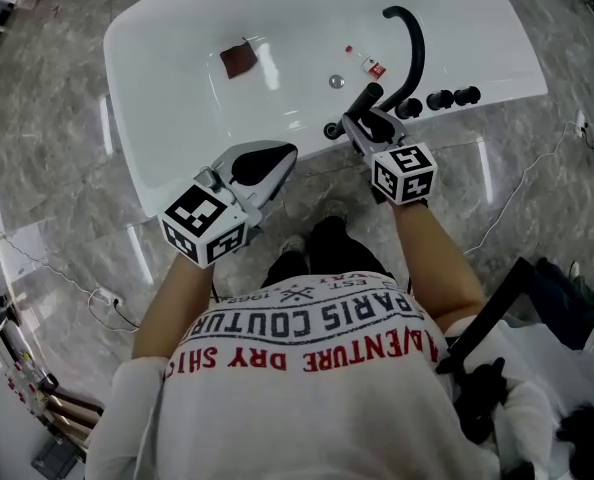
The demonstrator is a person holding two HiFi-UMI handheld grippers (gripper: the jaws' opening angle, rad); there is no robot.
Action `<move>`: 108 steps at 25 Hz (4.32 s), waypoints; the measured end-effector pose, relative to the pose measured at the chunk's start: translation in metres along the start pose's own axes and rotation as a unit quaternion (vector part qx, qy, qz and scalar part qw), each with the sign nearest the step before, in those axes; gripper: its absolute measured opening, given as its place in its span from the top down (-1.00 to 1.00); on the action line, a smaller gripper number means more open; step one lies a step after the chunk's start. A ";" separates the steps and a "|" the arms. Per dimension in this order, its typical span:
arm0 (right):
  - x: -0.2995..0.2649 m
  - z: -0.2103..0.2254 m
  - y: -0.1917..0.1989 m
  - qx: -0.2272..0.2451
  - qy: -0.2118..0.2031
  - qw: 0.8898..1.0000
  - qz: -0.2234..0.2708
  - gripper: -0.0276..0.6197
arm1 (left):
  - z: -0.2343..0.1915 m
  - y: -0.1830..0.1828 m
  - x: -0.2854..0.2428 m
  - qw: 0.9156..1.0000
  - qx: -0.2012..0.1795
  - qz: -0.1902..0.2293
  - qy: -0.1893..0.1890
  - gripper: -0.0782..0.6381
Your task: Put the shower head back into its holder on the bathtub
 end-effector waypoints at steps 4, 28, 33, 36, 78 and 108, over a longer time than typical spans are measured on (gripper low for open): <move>-0.010 0.005 0.017 0.005 0.000 1.000 -0.023 0.52 | -0.002 0.009 0.000 1.000 0.004 -0.007 -0.005 0.78; -0.042 0.001 0.062 0.072 0.007 0.991 -0.111 0.52 | -0.010 0.028 0.008 1.000 0.022 -0.013 -0.007 0.78; -0.045 0.001 0.074 0.079 0.011 0.988 -0.132 0.52 | -0.011 0.030 0.011 1.000 0.024 -0.015 -0.007 0.78; -0.051 -0.002 0.078 0.088 0.015 0.985 -0.145 0.51 | -0.015 0.034 0.013 0.999 0.028 -0.018 -0.007 0.78; 0.304 -0.339 0.007 0.060 -0.040 0.992 0.101 0.91 | 0.252 0.059 0.197 0.991 -0.077 0.049 0.100 0.78; 0.392 -0.416 0.042 0.081 -0.039 0.986 0.137 0.91 | 0.354 0.087 0.273 0.986 -0.119 0.076 0.084 0.78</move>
Point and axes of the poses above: the fingertips, and each gripper's own axes: x backward along the fingers, z to its right, y out of its underside, the point moved 5 cm from there along x, backward along the fingers, and after that the axes turned 3 degrees about -y, right-handed, at the moved point
